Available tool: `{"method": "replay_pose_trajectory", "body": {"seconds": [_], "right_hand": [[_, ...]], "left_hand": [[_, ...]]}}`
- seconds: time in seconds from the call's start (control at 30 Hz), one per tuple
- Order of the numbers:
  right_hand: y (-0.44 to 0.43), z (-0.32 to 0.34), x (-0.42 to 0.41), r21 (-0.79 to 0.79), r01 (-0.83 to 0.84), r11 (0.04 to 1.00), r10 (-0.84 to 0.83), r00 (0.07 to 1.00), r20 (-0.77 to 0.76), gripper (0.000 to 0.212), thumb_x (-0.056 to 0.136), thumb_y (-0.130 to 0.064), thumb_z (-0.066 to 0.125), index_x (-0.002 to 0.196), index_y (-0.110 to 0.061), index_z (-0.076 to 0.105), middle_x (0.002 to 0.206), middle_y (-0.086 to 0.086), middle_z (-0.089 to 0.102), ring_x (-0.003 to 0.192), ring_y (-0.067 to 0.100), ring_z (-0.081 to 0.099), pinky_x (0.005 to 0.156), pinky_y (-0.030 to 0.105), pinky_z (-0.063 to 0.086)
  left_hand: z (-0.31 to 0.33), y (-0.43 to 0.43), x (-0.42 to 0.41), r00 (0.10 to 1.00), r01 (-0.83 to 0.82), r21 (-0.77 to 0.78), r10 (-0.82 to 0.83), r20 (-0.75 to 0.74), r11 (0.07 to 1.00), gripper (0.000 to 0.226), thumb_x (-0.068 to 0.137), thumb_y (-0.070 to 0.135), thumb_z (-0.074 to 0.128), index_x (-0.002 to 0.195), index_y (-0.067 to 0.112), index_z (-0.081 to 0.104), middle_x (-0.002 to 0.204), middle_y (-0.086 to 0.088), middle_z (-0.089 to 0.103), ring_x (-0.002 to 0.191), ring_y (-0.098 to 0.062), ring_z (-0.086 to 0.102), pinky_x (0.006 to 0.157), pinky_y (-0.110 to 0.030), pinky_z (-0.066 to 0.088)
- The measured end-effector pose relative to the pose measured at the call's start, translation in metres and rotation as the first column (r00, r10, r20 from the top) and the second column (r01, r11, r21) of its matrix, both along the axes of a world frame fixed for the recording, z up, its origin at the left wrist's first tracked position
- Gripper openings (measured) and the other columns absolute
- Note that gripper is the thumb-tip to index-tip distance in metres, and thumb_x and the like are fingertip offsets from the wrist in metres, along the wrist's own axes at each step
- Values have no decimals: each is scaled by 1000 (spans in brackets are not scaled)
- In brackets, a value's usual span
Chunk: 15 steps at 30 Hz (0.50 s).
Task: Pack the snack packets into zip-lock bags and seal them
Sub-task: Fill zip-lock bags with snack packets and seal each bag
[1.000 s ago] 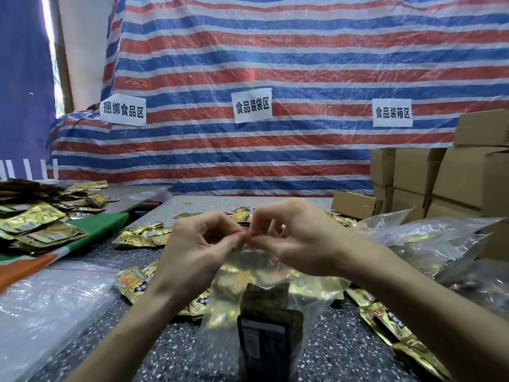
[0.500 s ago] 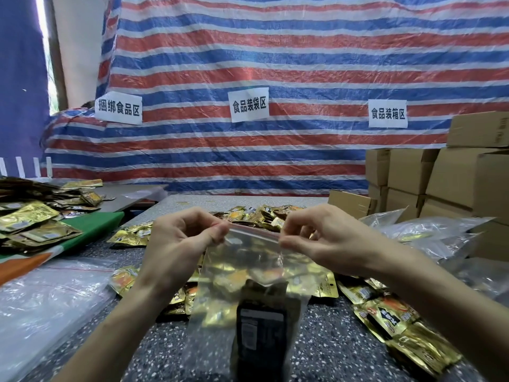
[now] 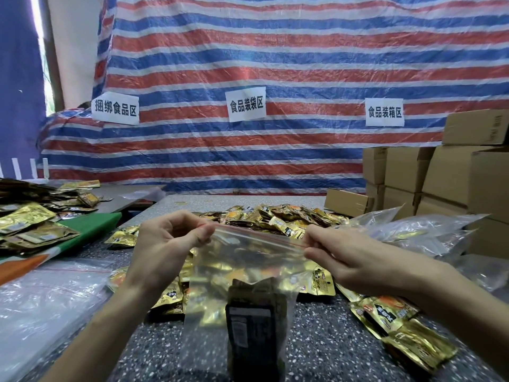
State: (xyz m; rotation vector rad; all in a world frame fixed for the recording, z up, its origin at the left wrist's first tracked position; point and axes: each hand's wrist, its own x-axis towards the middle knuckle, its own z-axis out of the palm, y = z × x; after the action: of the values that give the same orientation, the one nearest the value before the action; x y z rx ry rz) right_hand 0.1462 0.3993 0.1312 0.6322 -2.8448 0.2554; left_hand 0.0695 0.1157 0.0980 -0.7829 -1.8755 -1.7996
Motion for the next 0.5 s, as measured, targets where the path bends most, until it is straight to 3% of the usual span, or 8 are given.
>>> {"method": "replay_pose_trajectory", "body": {"seconds": [0.27, 0.33, 0.43, 0.5], "right_hand": [[12, -12, 3, -134, -99, 986, 67, 972, -227, 23, 100, -39, 50, 78, -32, 46, 66, -5, 55, 61, 15, 51, 57, 39, 45], [13, -14, 4, -205, -135, 969, 84, 968, -237, 24, 97, -44, 52, 76, -32, 51, 65, -2, 56, 58, 15, 50, 53, 36, 43], [12, -24, 5, -496, -160, 854, 72, 979, -192, 28, 88, -52, 60, 78, -26, 62, 68, -1, 60, 57, 9, 51, 51, 21, 40], [7, -40, 5, -713, -52, 699, 33, 999, -41, 44, 73, -67, 67, 87, -25, 64, 80, -4, 67, 67, 8, 61, 62, 26, 52]], "left_hand": [[-3, 1, -7, 1000, -8, -9, 8, 4, 1000, 9, 74, 24, 73, 78, 17, 77, 71, -7, 72, 63, -10, 64, 60, -17, 52], [-6, 5, -10, 1000, -9, 10, 8, 12, 1000, 4, 78, 20, 74, 77, 18, 76, 69, -5, 71, 61, -9, 63, 58, -16, 50], [-14, 12, -11, 999, -6, 68, 3, 42, 998, 9, 78, 23, 72, 74, 15, 74, 66, -6, 69, 59, -11, 63, 57, -18, 50], [-17, 15, -10, 998, 14, 117, -20, 53, 993, 12, 77, 24, 72, 74, 12, 72, 67, -7, 69, 62, -14, 64, 58, -19, 51]]}}
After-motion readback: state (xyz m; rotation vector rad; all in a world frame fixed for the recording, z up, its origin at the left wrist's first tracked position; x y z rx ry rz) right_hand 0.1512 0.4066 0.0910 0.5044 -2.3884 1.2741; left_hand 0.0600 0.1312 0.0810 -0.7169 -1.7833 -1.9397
